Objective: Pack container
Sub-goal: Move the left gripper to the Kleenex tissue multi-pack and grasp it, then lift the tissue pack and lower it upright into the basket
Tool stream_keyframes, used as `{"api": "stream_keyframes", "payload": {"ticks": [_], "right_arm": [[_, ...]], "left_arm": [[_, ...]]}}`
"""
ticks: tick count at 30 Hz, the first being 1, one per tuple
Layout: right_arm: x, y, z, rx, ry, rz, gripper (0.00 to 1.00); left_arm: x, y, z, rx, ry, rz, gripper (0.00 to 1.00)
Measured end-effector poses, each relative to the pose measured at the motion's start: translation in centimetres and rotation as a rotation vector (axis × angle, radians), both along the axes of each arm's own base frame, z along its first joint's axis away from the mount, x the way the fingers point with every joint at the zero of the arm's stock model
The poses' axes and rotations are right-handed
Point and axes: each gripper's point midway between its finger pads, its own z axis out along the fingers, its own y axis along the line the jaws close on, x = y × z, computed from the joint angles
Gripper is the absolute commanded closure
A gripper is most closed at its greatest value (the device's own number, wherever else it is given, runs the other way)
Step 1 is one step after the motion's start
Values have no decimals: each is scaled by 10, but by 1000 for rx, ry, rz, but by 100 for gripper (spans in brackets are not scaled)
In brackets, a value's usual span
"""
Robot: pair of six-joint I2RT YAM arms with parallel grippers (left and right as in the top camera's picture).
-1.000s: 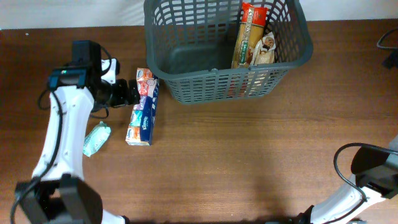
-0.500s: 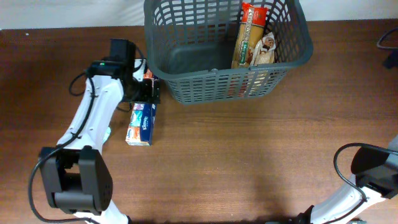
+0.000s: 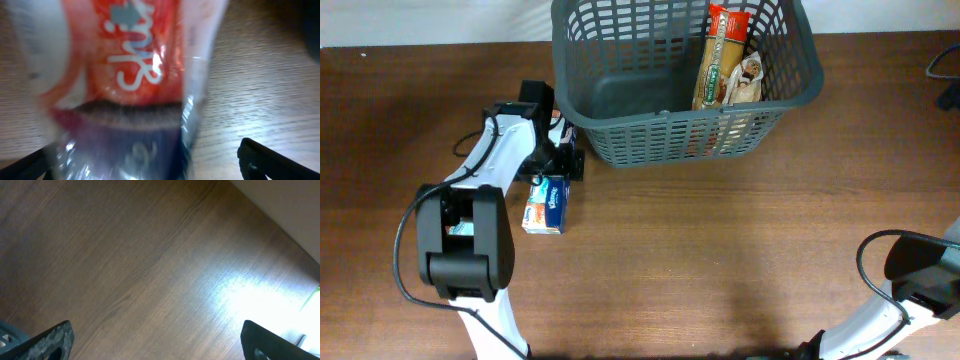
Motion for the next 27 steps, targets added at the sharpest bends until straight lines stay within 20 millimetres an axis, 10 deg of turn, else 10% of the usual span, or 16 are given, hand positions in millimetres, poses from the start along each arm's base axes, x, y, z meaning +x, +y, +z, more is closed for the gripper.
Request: {"api": "stream_keyframes", "payload": {"ticks": [8, 16, 17, 27], "right_arm": [[0, 0, 0, 0, 0, 0, 1], [0, 0, 0, 0, 0, 0, 1], [0, 0, 0, 0, 0, 0, 1], [0, 0, 0, 0, 0, 0, 1]], "left_arm": [[-4, 1, -17, 7, 42, 1, 11], [-2, 2, -22, 14, 43, 6, 77], [-2, 2, -21, 14, 42, 6, 98], [-7, 17, -10, 76, 78, 125, 98]]}}
